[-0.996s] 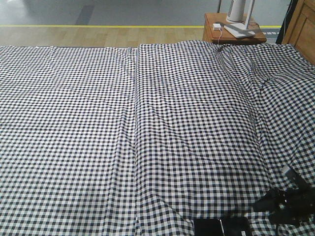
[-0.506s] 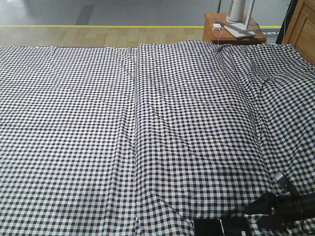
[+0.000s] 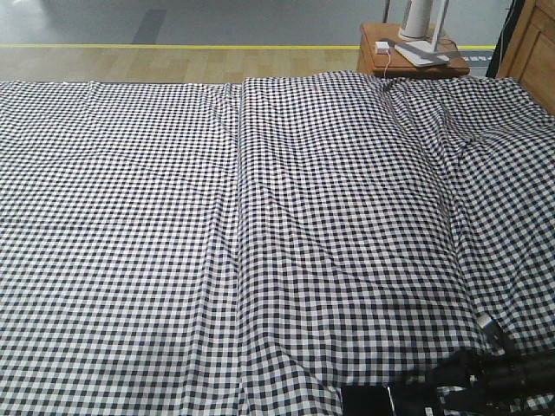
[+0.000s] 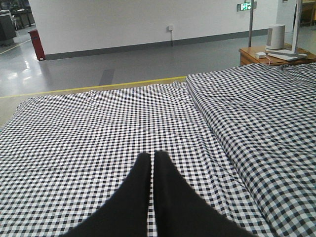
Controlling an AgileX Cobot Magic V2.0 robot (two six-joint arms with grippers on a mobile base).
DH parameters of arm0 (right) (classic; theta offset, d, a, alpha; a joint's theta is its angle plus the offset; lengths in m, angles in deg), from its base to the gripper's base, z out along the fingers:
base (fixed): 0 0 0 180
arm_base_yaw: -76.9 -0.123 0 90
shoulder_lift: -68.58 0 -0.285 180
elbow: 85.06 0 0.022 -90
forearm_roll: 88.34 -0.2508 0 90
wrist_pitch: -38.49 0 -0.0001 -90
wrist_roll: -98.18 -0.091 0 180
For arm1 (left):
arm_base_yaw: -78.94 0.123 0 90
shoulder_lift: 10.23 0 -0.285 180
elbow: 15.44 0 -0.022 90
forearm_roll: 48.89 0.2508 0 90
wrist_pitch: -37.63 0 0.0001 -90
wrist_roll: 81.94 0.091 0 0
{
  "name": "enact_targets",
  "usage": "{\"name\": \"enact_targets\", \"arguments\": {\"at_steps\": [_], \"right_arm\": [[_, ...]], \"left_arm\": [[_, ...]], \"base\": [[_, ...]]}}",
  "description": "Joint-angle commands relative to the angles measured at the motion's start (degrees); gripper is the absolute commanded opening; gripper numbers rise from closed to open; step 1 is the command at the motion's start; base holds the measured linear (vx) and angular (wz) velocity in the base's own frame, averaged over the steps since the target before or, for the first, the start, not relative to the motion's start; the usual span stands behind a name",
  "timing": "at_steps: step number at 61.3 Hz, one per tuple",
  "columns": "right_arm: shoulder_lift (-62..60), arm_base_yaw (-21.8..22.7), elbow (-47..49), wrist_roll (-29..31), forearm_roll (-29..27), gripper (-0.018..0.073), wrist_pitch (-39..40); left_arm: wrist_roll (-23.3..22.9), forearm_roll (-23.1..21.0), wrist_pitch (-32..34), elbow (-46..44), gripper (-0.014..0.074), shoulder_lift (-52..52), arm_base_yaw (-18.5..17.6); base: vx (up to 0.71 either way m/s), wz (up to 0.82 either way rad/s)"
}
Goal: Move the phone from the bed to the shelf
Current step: 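Move the right gripper down toward the black phone on the sheet, then close the right gripper on the black phone's edge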
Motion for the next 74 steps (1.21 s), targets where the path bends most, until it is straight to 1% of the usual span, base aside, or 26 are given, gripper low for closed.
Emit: {"name": "enact_targets", "arguments": {"at_steps": [1,19,26,42,50,57,63,66,71,74], "right_arm": [[-1.8,0.2,1.0,0.9,-0.8,0.0593,-4.3],[0.6,0.1,1.3,1.4,-1.5,0.0593,-5.5],[1.0,-1.5,1.3,1.4,-1.0,0.0593,-5.7],[1.2,-8.3,1.3,2.9,-1.4,0.0592,-5.2],[1.2,-9.5,1.3,3.0,-1.5,0.0592,-4.8],[1.2,-9.6,1.3,2.9,-1.5,0.0573,-4.7],[1.2,-9.6,1.3,2.9,-1.5,0.0512,-4.7],[1.2,-9.6,1.3,2.9,-1.5,0.0461,-4.7],[1.2,-9.6,1.3,3.0,-1.8,0.0344,-4.8],[1.2,-9.6,1.3,3.1,-2.0,0.0249,-5.0]], "left_arm": [[-0.2,-0.3,4.2,-1.5,0.0001,0.2,-0.1],[-0.2,-0.3,4.2,-1.5,0.0001,0.2,-0.1],[-0.2,-0.3,4.2,-1.5,0.0001,0.2,-0.1],[-0.2,-0.3,4.2,-1.5,0.0001,0.2,-0.1],[-0.2,-0.3,4.2,-1.5,0.0001,0.2,-0.1],[-0.2,-0.3,4.2,-1.5,0.0001,0.2,-0.1],[-0.2,-0.3,4.2,-1.5,0.0001,0.2,-0.1],[-0.2,-0.3,4.2,-1.5,0.0001,0.2,-0.1],[-0.2,-0.3,4.2,-1.5,0.0001,0.2,-0.1],[-0.2,-0.3,4.2,-1.5,0.0001,0.2,-0.1]], "base": [[0.00,0.00],[0.00,0.00],[0.00,0.00],[0.00,0.00],[0.00,0.00],[0.00,0.00],[0.00,0.00],[0.00,0.00],[0.00,0.00],[0.00,0.00]]}}
